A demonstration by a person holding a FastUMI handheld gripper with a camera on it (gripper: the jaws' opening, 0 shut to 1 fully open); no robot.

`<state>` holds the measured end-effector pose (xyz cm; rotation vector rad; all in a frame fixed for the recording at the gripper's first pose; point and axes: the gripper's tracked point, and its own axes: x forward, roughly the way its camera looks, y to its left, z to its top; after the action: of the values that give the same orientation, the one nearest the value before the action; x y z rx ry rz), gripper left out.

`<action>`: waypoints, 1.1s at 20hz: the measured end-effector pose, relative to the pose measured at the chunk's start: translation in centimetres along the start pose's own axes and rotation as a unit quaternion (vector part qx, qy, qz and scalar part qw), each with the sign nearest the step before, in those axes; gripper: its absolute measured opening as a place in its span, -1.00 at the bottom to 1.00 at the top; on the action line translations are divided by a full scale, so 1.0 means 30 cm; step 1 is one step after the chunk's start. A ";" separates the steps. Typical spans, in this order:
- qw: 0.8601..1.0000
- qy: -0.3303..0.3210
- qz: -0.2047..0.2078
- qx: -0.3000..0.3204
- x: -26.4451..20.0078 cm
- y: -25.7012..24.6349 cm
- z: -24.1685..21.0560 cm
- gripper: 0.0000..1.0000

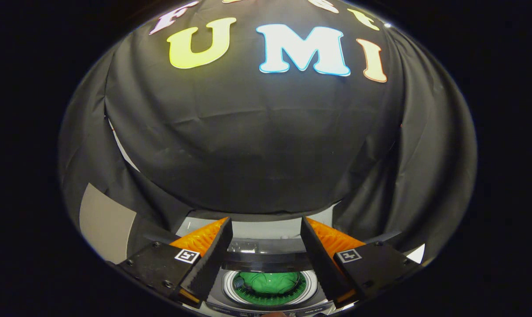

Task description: Put the clothes into the washing machine and then close the washing machine lid.

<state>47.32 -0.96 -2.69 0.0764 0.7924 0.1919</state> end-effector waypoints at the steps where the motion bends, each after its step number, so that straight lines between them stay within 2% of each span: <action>1: 1.000 0.004 -0.002 -0.001 0.010 -0.003 -0.017 0.94; 7: 1.000 -0.014 0.000 0.005 0.002 -0.001 -0.026 0.95; 11: 0.999 -0.053 0.001 0.001 -0.009 0.003 -0.030 0.96; 15: 0.997 -0.072 0.000 -0.001 -0.074 0.002 -0.088 0.96; 22: 0.988 -0.153 0.002 -0.006 -0.147 0.004 -0.154 0.96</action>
<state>41.00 -1.73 -2.82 0.0942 0.4851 0.1836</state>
